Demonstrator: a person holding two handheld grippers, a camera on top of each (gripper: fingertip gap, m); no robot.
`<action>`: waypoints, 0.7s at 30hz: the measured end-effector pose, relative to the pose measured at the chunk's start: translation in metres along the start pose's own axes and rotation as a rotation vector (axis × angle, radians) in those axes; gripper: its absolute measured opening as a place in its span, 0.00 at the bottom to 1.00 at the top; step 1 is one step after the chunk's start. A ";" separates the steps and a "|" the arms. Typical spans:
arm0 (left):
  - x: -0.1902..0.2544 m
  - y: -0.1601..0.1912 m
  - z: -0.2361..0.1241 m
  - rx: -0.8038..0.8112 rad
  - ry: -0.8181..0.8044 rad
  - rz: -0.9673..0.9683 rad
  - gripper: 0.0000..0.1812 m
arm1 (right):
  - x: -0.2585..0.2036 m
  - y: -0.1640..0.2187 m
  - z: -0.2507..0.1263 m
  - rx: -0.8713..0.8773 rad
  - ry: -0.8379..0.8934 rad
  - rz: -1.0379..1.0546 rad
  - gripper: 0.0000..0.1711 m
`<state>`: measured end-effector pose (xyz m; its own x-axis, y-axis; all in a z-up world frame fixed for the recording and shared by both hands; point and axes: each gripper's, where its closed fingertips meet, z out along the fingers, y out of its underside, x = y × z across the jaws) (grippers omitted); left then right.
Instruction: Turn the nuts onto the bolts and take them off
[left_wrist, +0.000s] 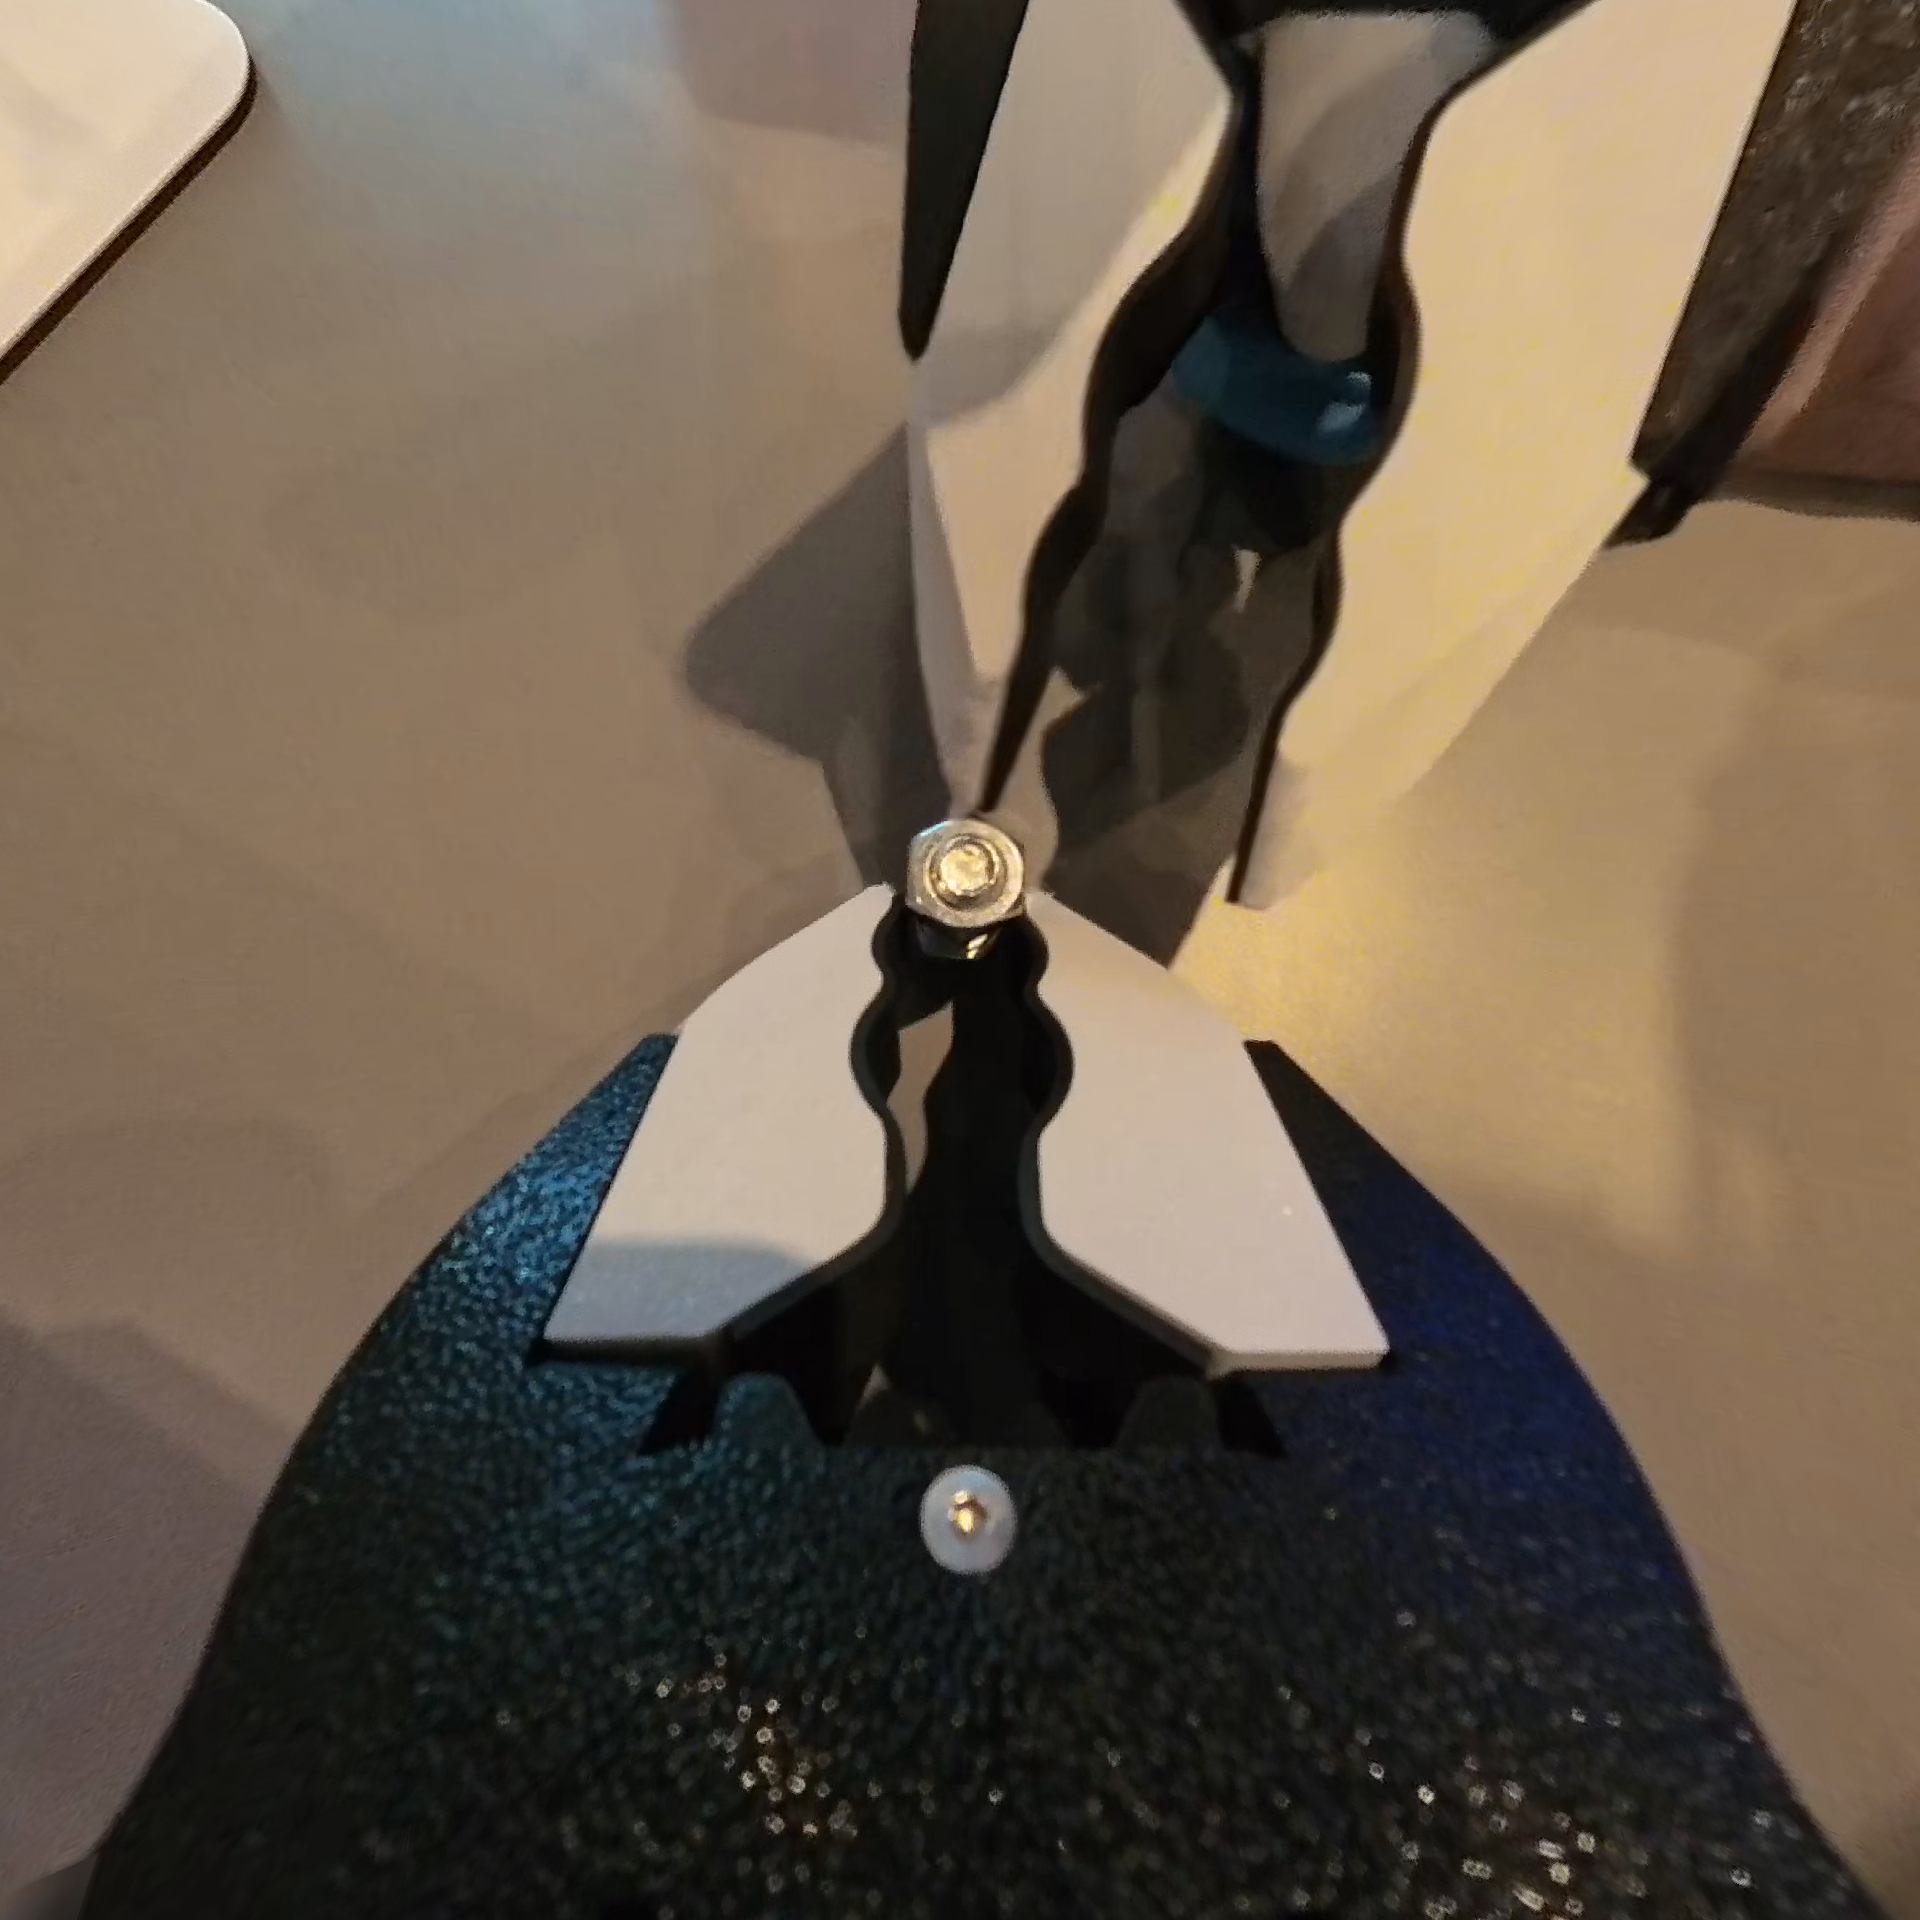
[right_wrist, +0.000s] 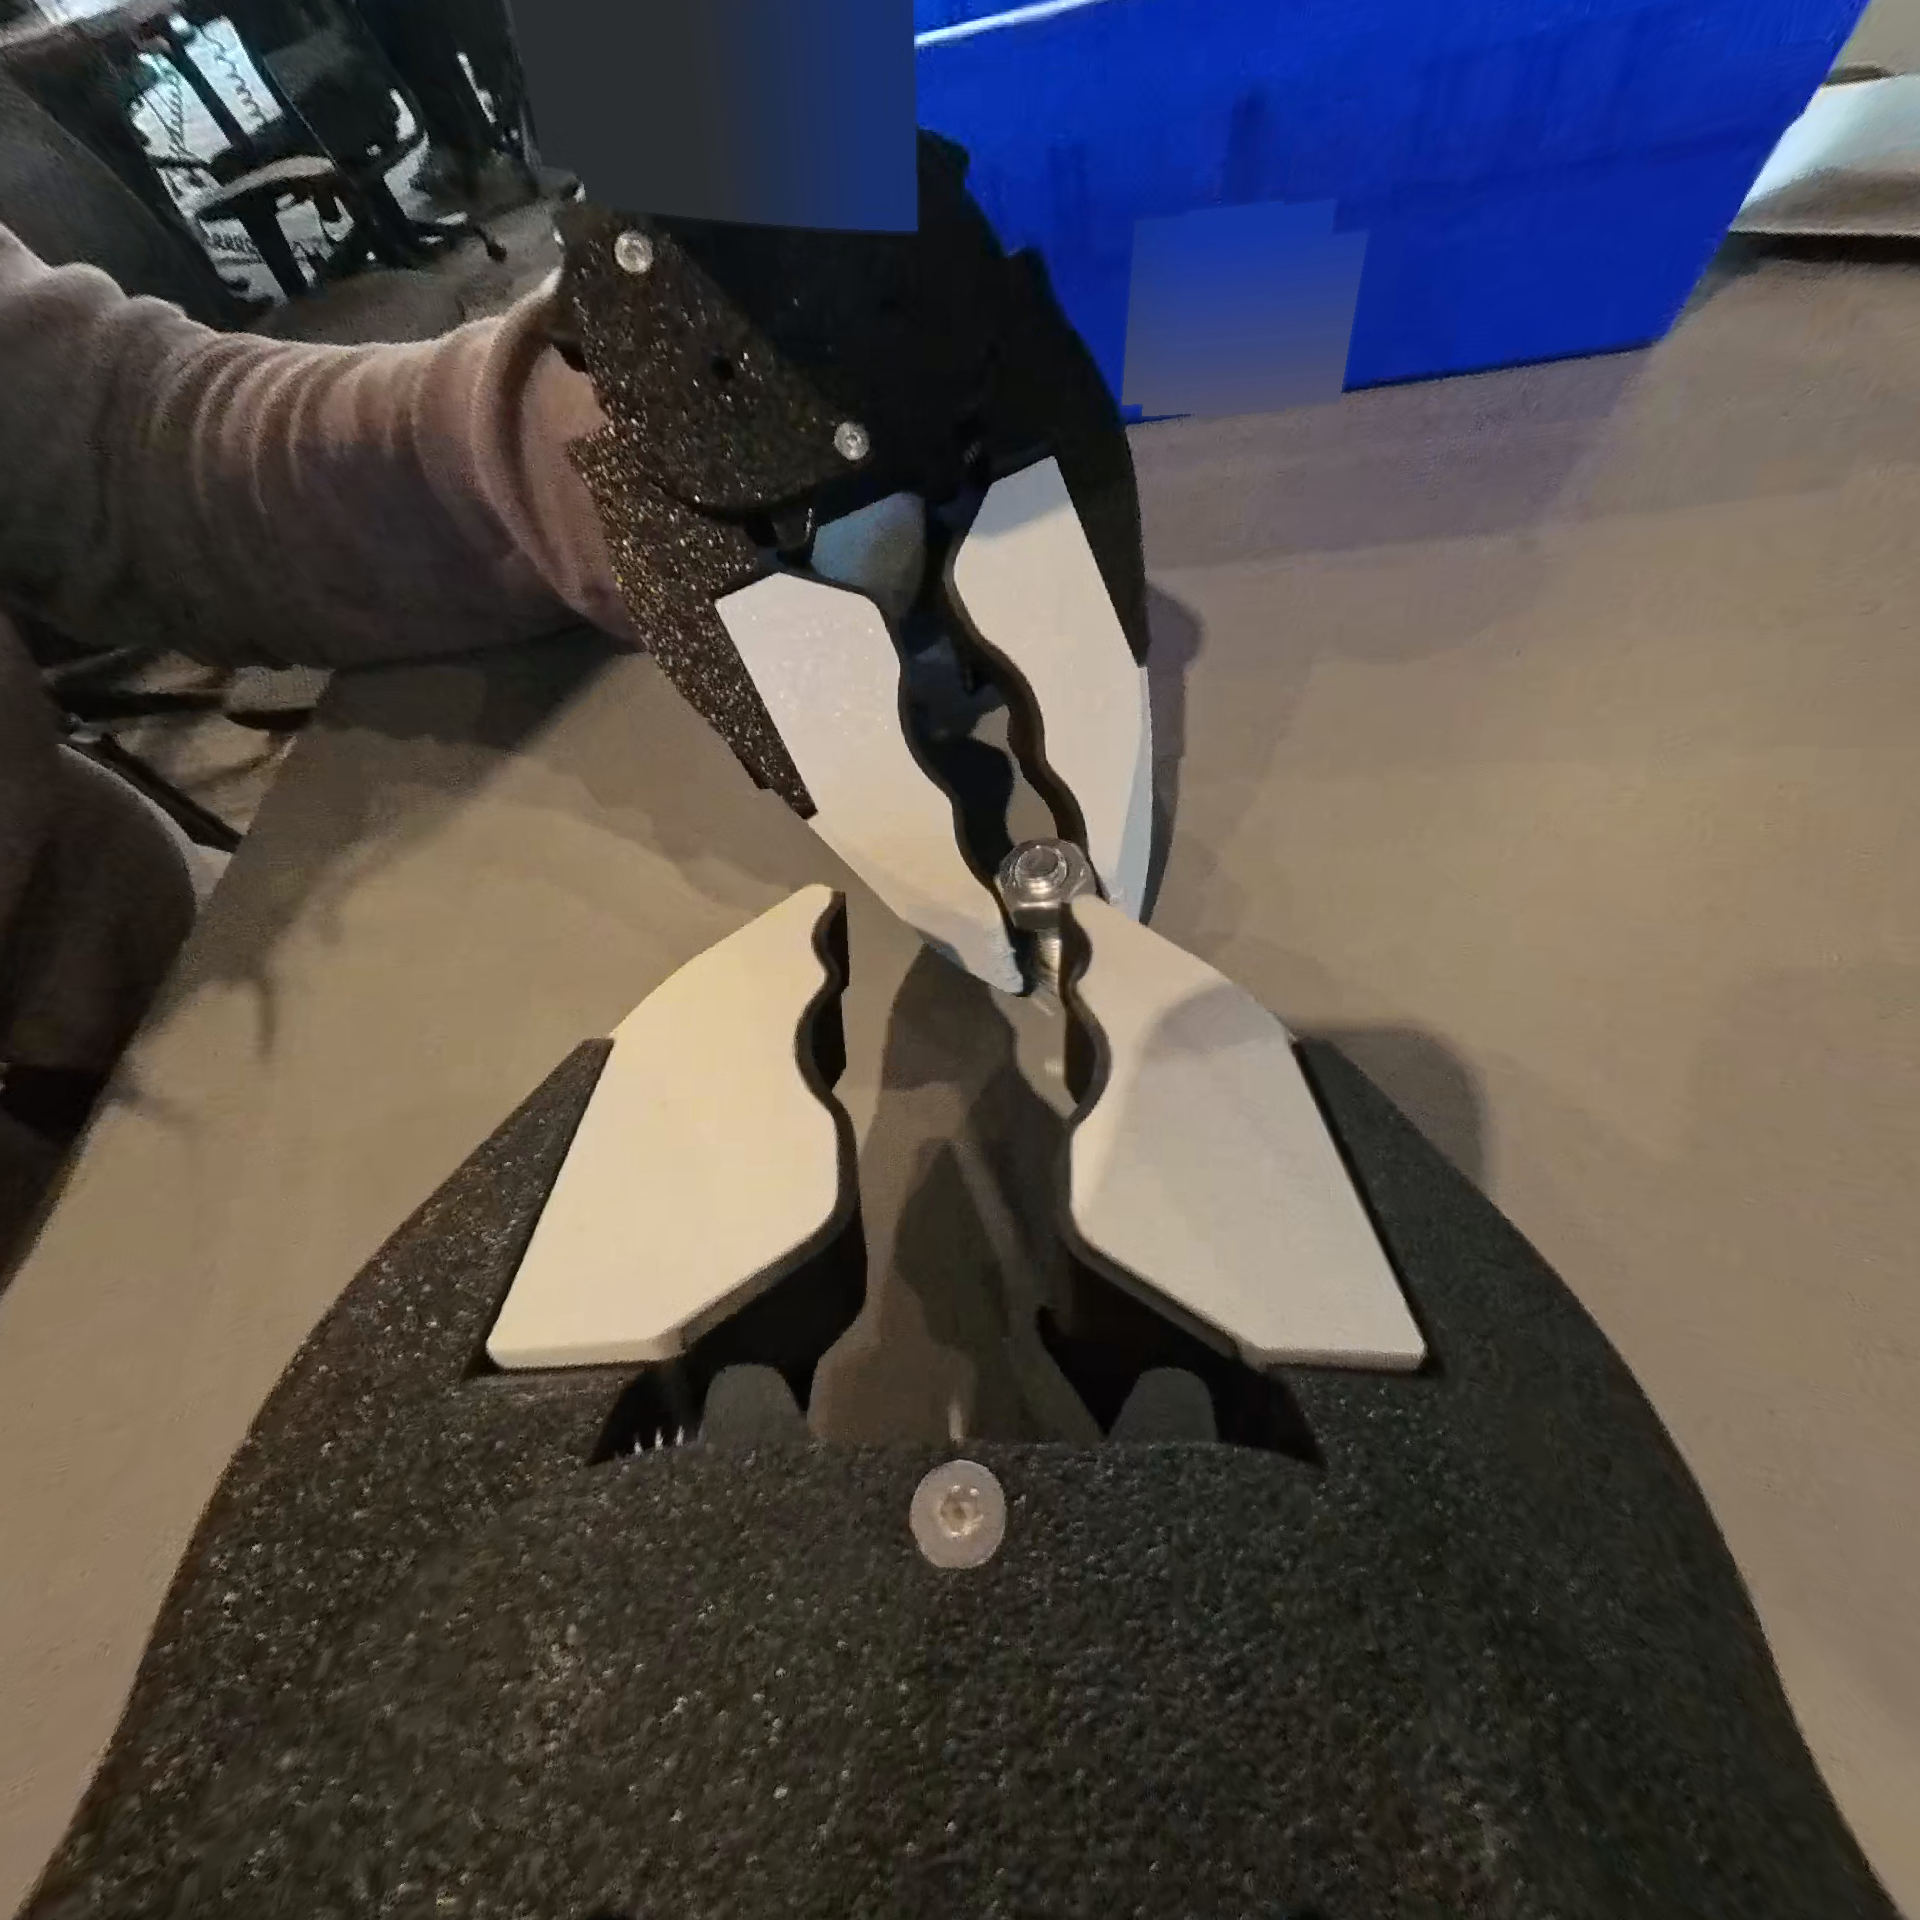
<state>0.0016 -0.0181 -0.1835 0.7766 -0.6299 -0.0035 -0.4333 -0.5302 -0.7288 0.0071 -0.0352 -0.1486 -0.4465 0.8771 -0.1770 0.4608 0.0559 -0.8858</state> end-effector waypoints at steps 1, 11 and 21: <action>0.000 0.000 0.000 -0.003 0.000 0.000 0.10 | -0.003 -0.002 -0.002 0.017 -0.028 0.000 0.16; 0.000 0.000 0.000 0.004 -0.002 -0.002 0.10 | -0.005 0.000 -0.001 0.004 -0.049 0.007 0.14; 0.000 0.000 0.000 0.002 -0.002 -0.001 0.10 | 0.002 0.002 0.002 -0.021 -0.002 0.019 0.22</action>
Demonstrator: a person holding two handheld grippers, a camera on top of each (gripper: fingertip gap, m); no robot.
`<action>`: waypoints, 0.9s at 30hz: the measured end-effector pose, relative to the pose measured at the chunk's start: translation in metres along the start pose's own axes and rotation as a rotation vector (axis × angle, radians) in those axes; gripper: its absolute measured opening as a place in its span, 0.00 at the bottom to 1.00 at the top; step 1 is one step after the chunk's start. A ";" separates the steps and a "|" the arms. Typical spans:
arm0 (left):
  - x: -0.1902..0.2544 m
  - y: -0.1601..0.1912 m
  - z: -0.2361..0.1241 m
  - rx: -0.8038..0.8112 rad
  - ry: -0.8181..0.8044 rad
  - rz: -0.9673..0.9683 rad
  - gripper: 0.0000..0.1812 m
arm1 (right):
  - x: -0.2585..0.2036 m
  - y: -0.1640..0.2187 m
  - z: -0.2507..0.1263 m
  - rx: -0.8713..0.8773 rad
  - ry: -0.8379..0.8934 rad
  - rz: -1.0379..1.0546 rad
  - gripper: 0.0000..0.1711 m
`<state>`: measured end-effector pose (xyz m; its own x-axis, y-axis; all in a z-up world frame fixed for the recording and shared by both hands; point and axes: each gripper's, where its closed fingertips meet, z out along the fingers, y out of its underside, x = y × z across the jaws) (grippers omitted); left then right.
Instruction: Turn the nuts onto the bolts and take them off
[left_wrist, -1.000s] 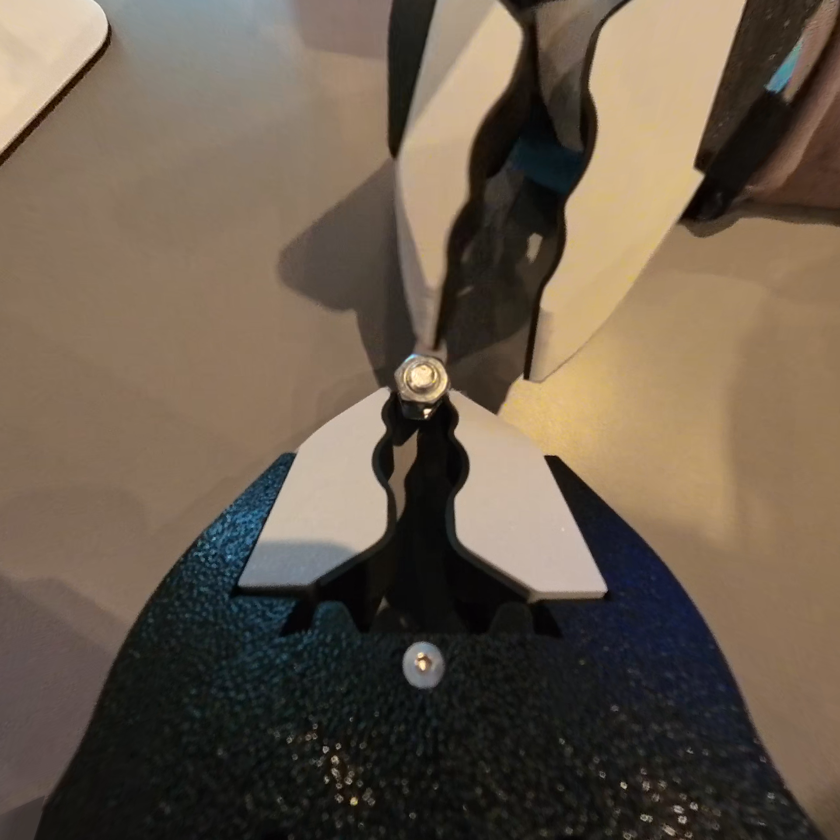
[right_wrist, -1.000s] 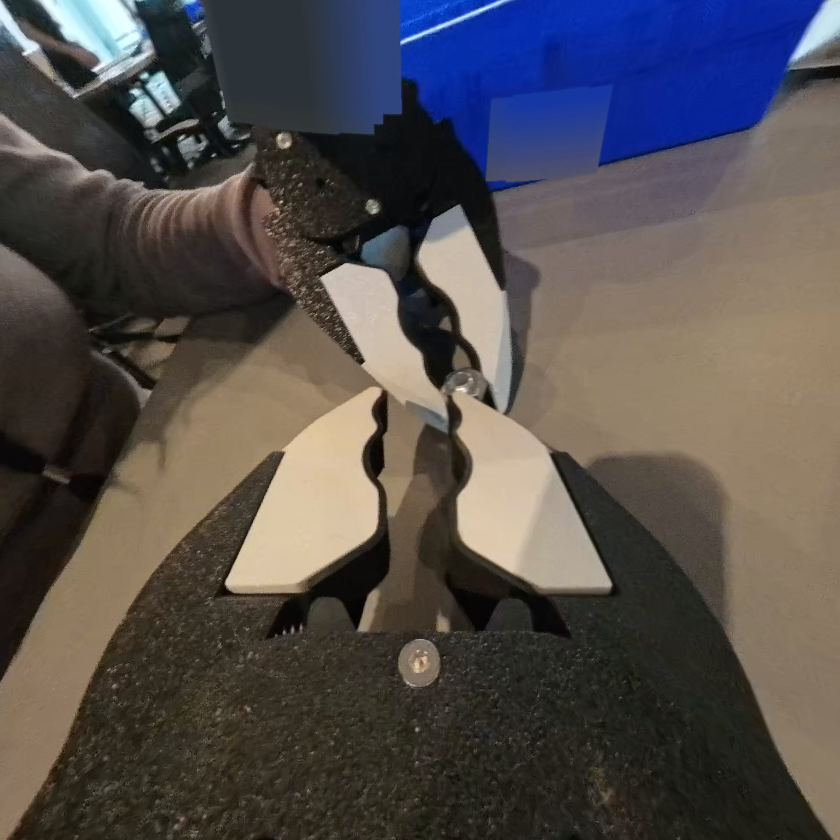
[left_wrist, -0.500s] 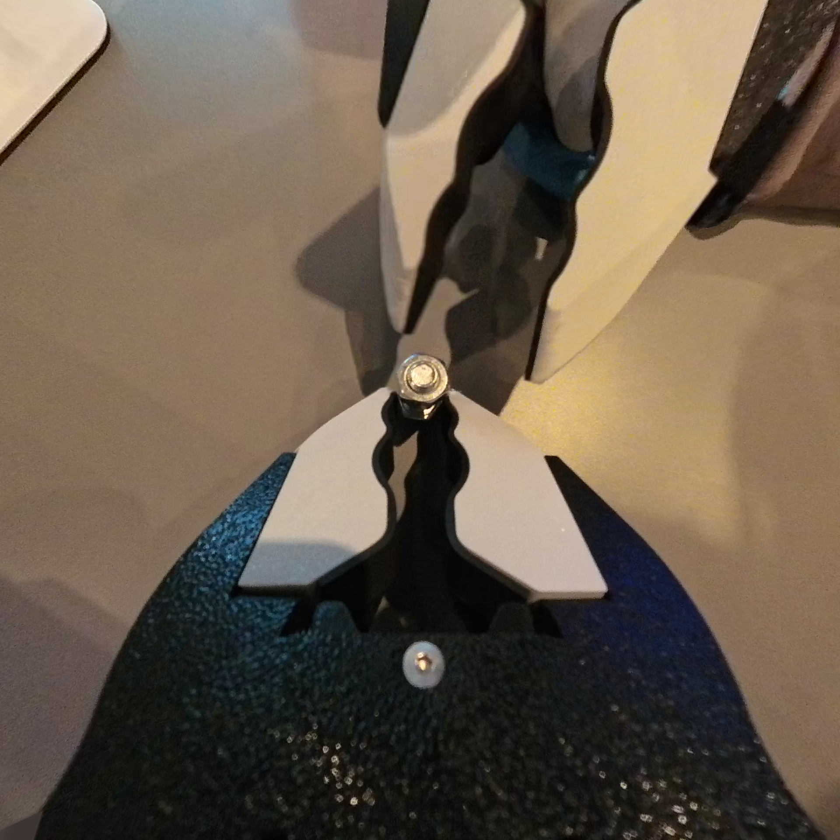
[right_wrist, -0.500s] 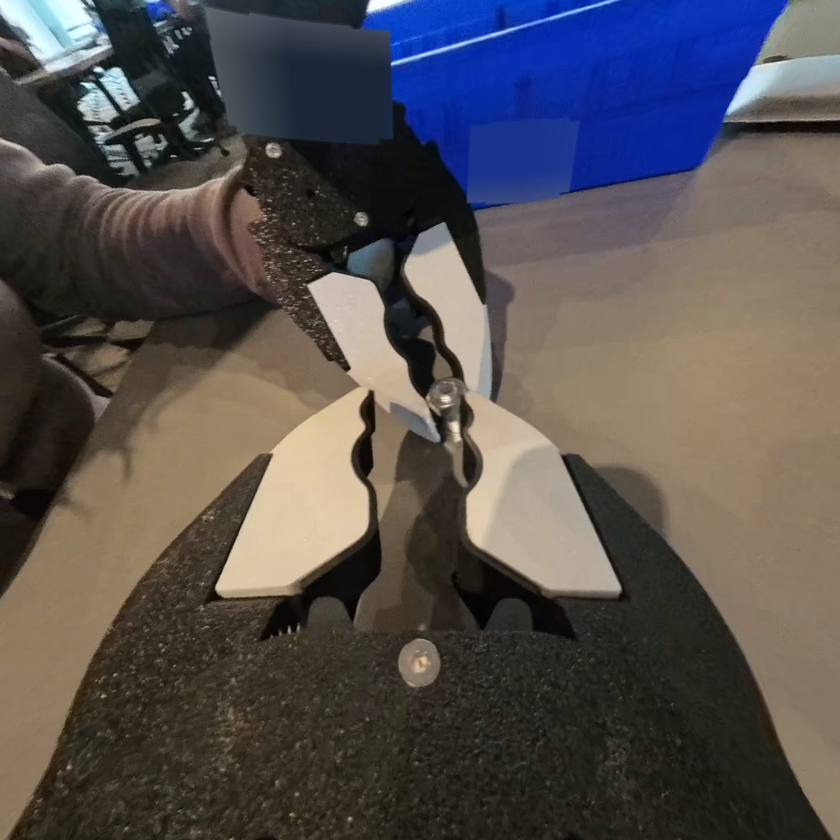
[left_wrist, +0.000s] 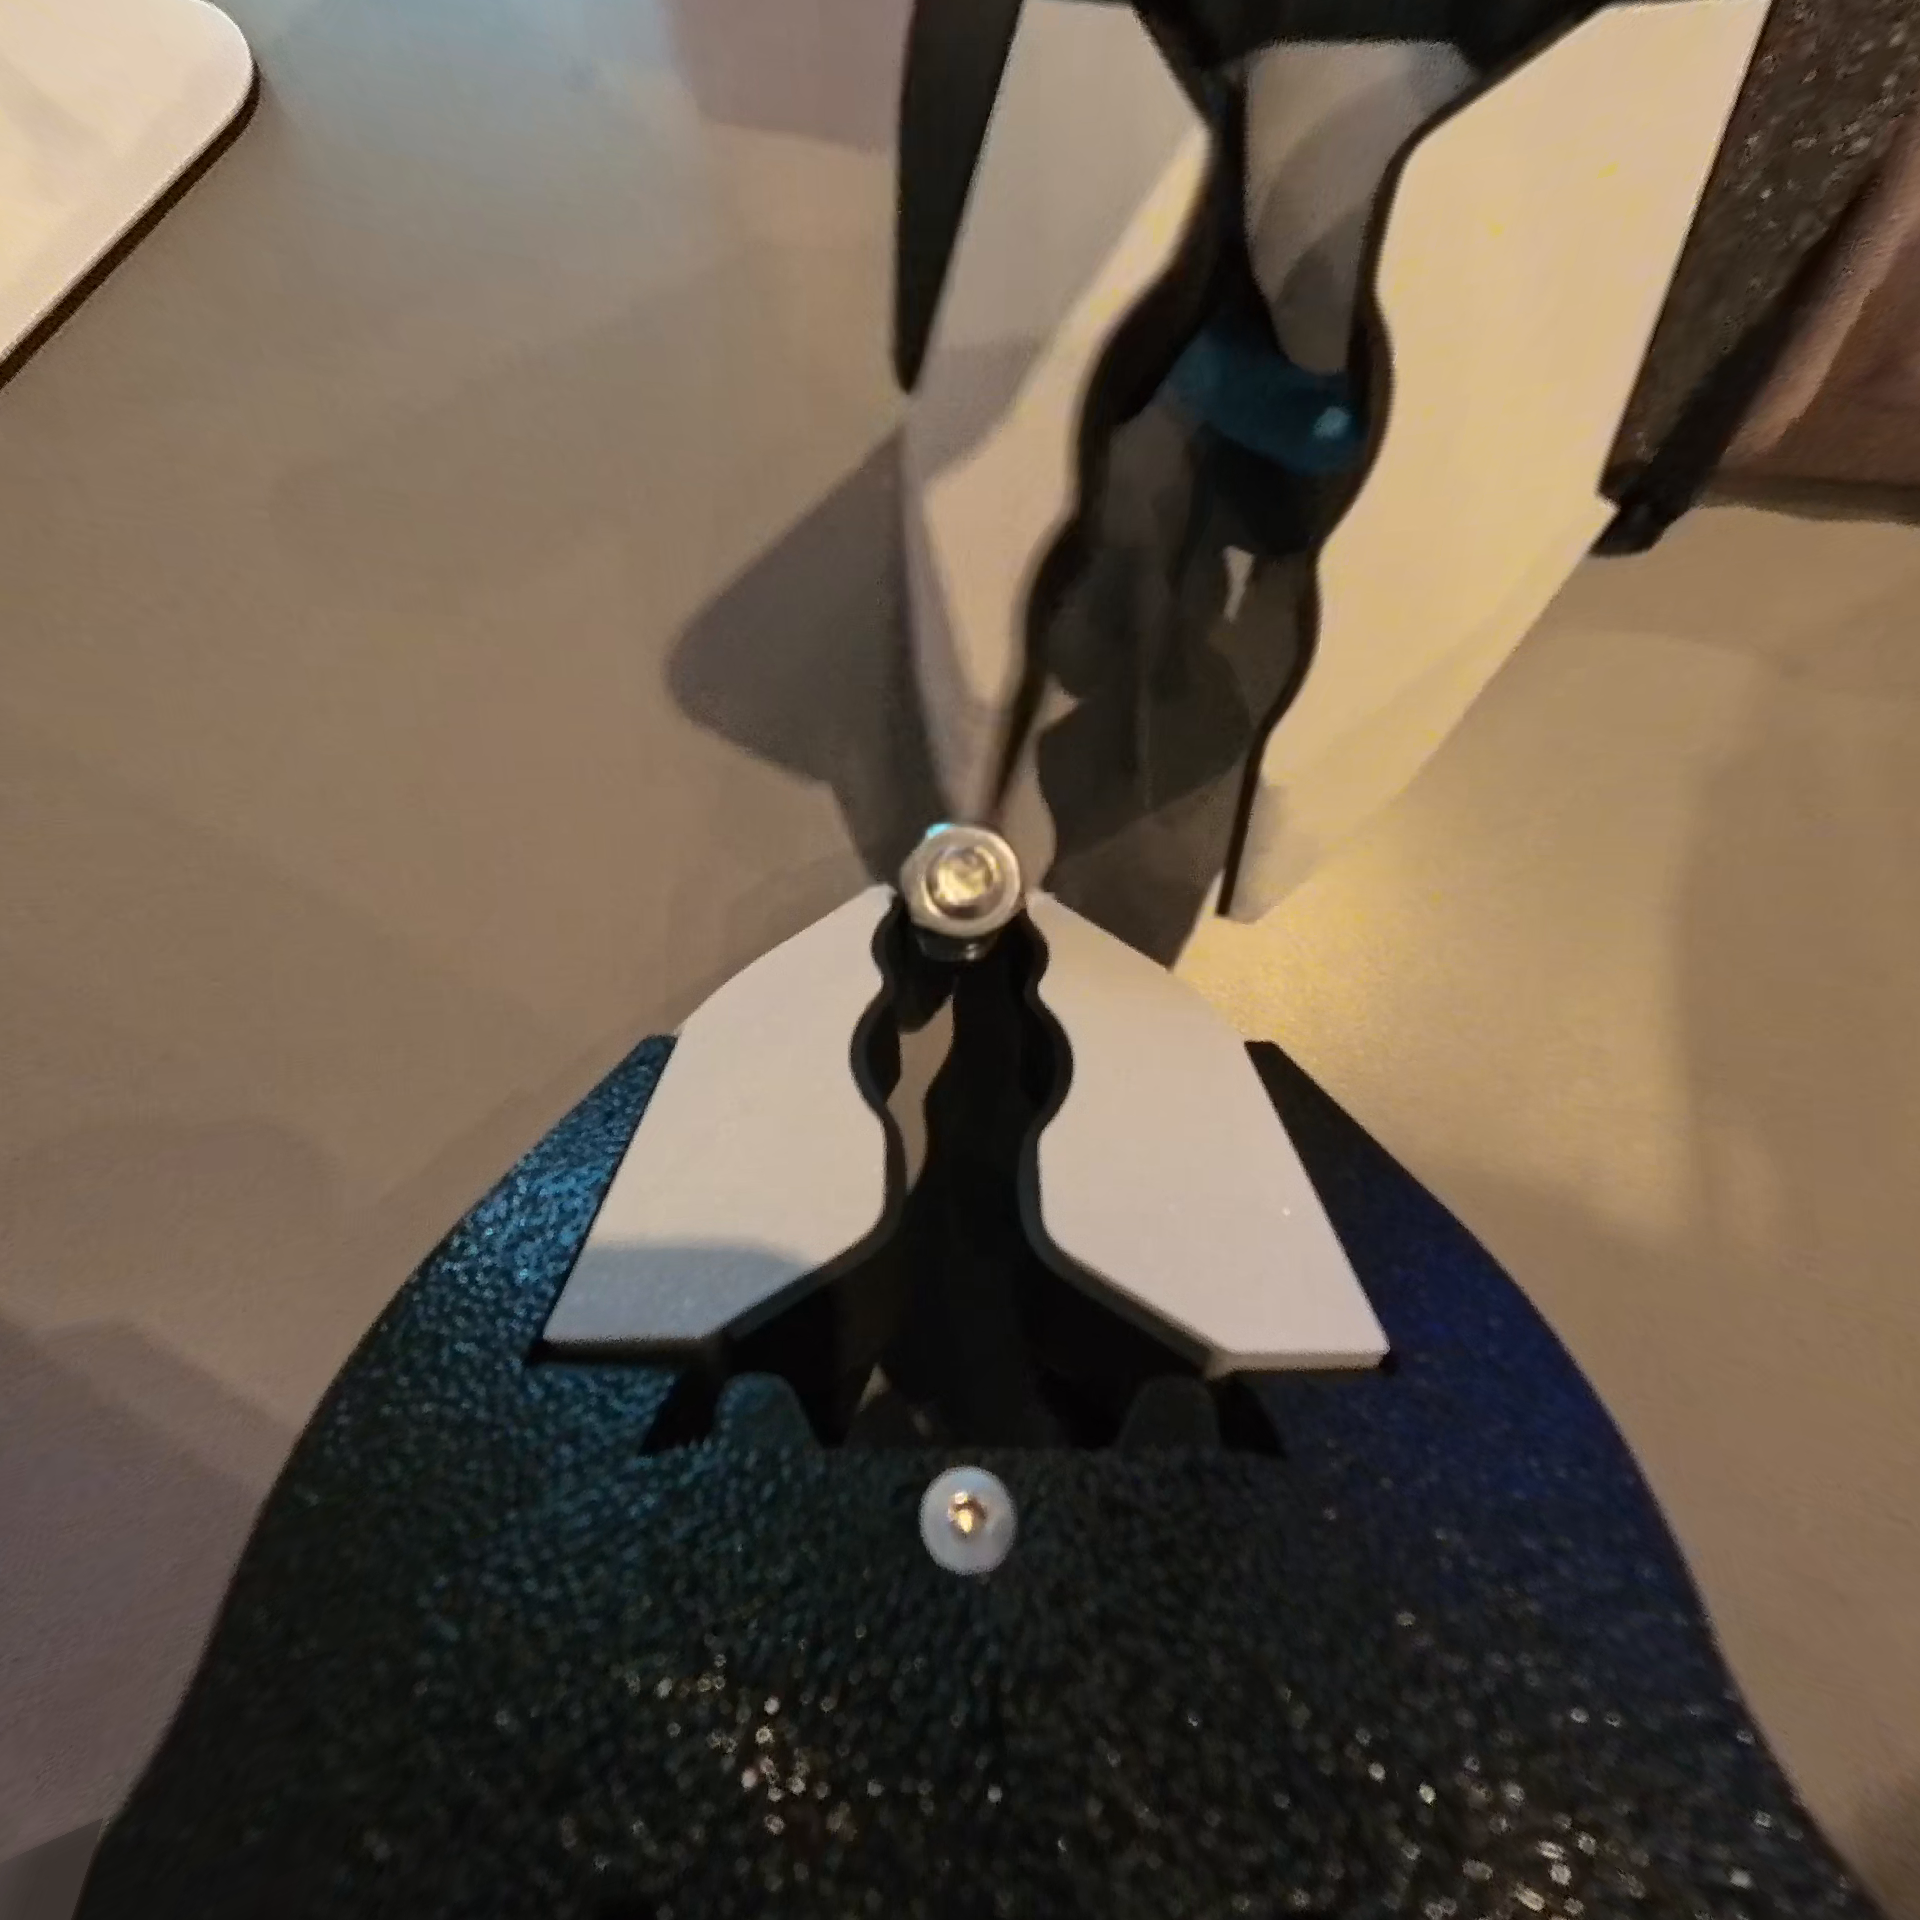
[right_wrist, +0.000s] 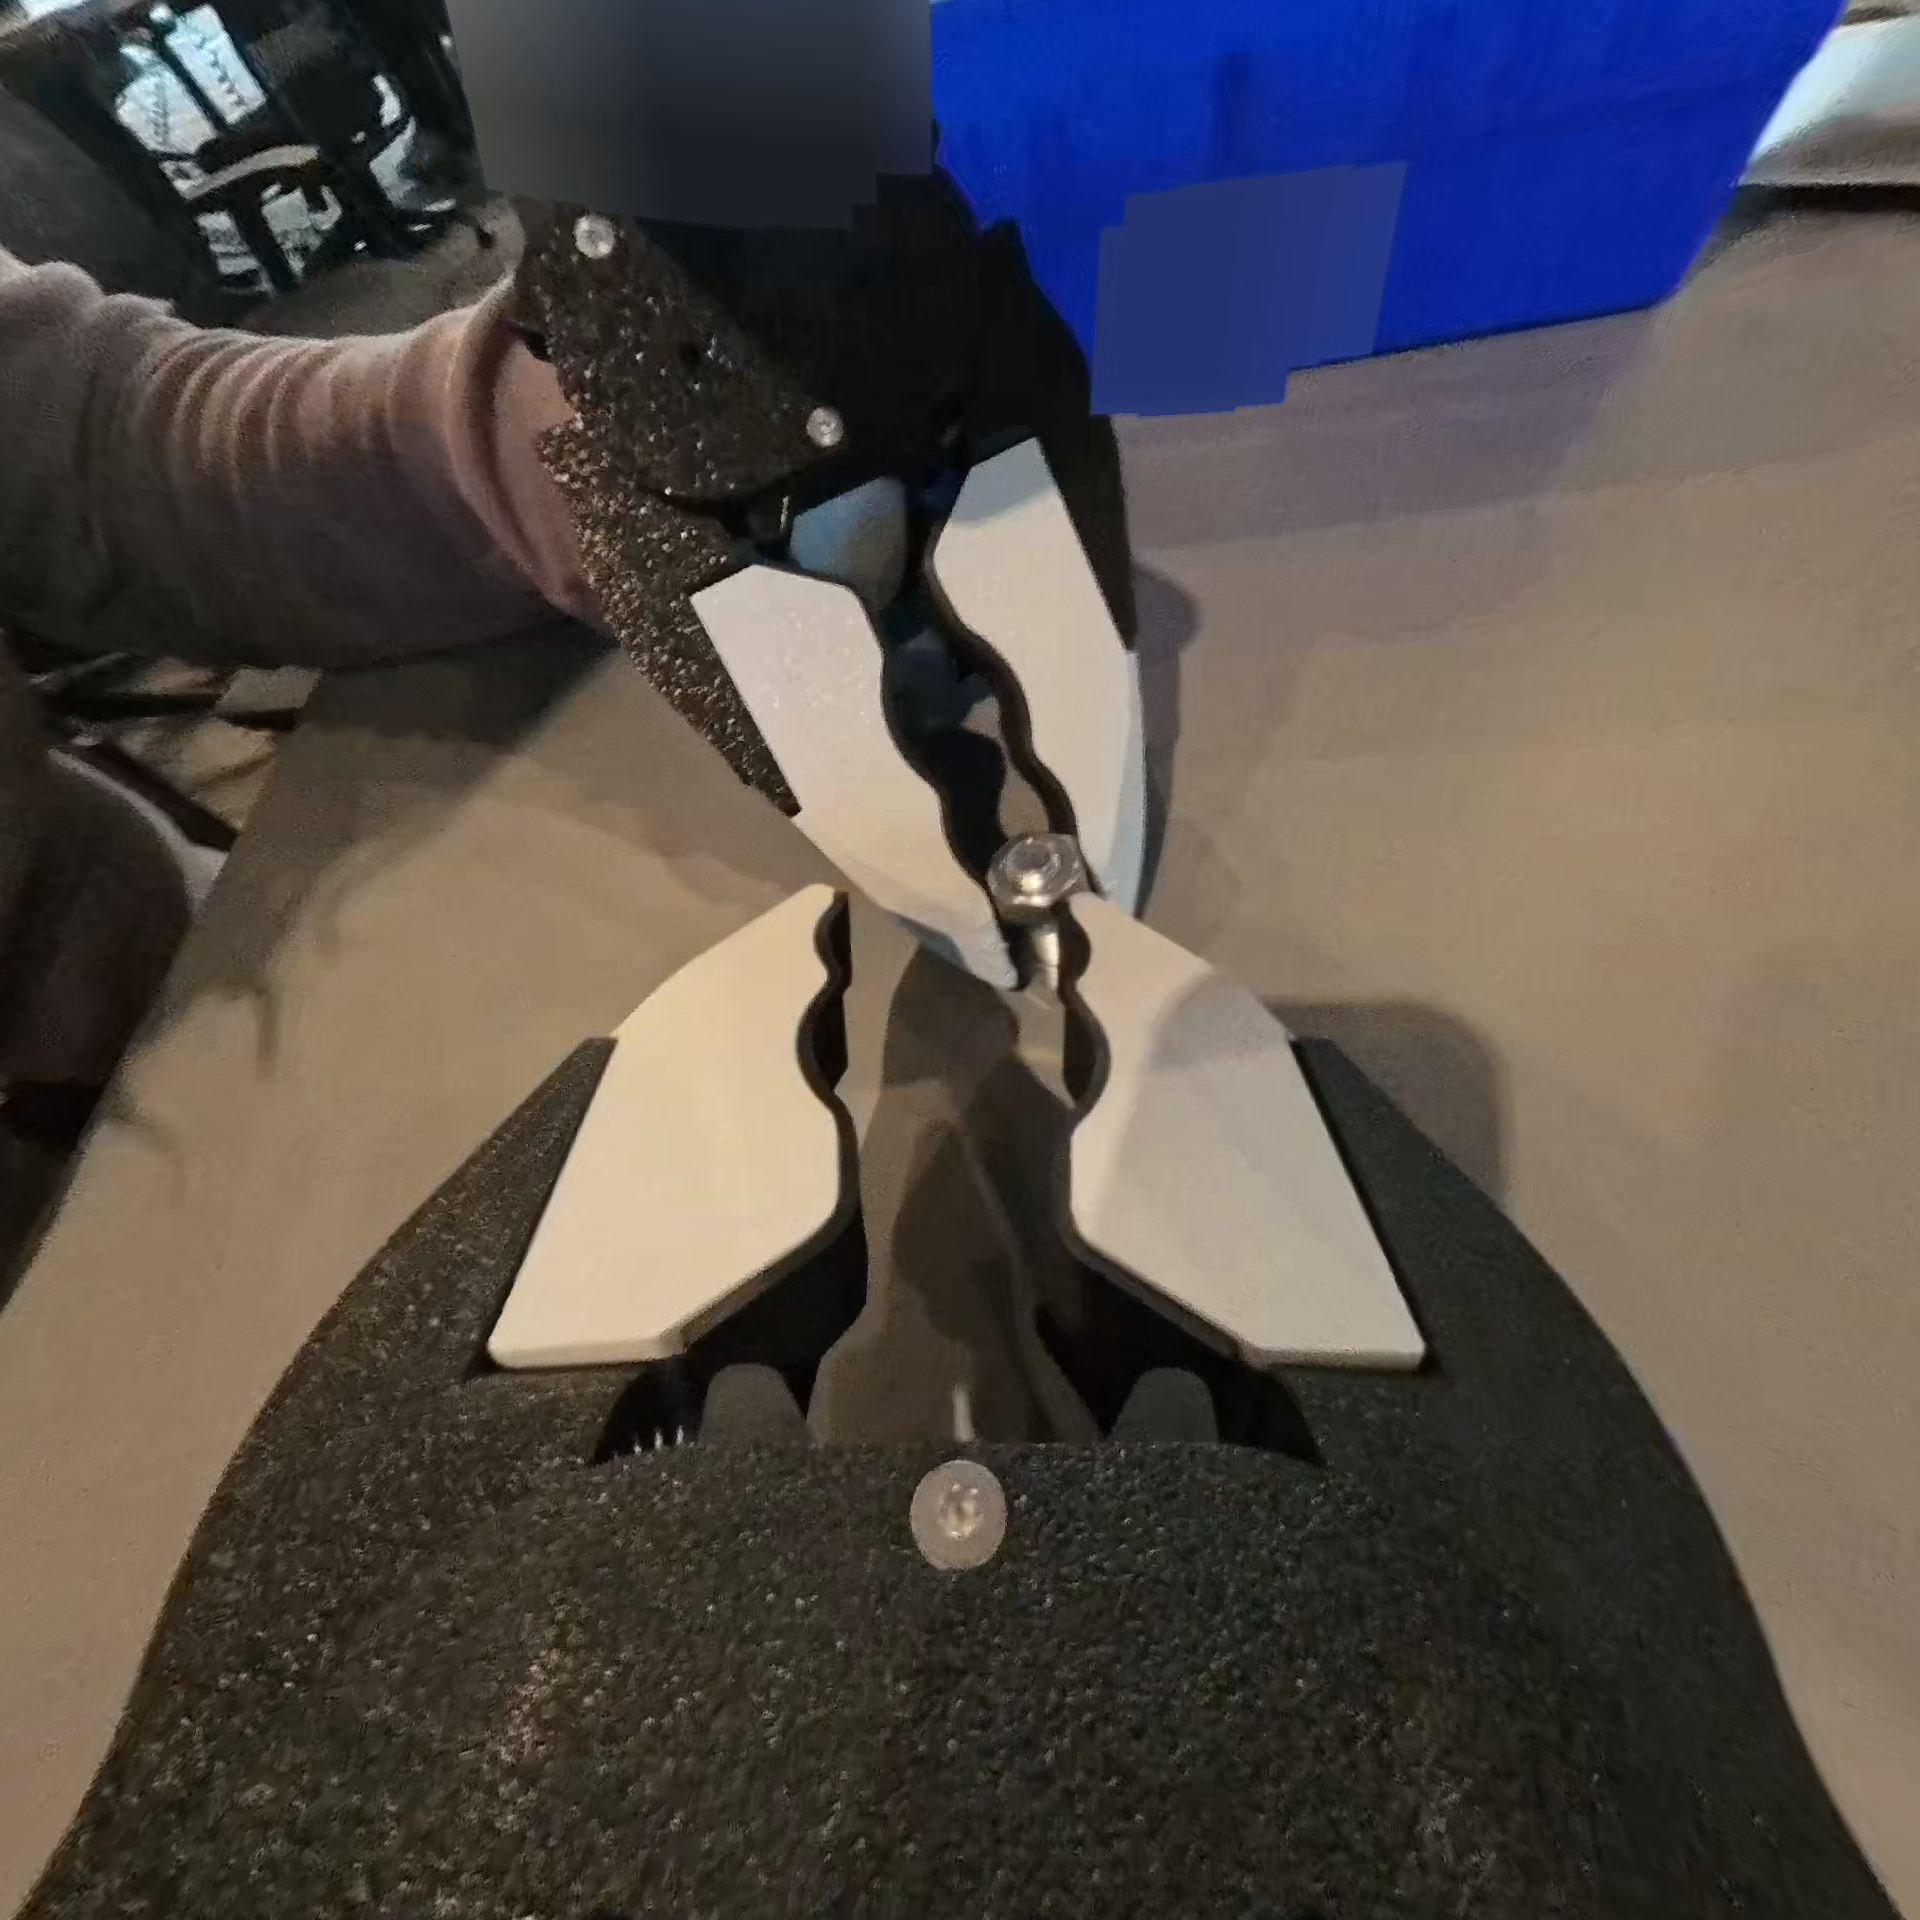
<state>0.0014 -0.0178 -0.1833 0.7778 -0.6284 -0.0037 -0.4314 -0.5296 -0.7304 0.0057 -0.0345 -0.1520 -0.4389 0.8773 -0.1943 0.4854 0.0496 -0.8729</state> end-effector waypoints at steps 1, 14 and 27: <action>0.000 0.000 0.000 0.005 0.000 0.000 0.10 | -0.008 0.000 -0.001 0.002 -0.055 -0.010 0.13; 0.000 0.000 0.000 -0.001 0.001 0.001 0.10 | -0.004 0.000 -0.002 0.009 -0.047 0.020 0.17; 0.000 0.001 0.000 -0.006 0.001 0.002 0.10 | -0.007 0.000 -0.002 0.011 -0.059 -0.004 0.10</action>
<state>0.0014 -0.0183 -0.1838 0.7766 -0.6300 -0.0042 -0.4353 -0.5318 -0.7264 0.0104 -0.0395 -0.1493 -0.4848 0.8473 -0.2170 0.4753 0.0470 -0.8786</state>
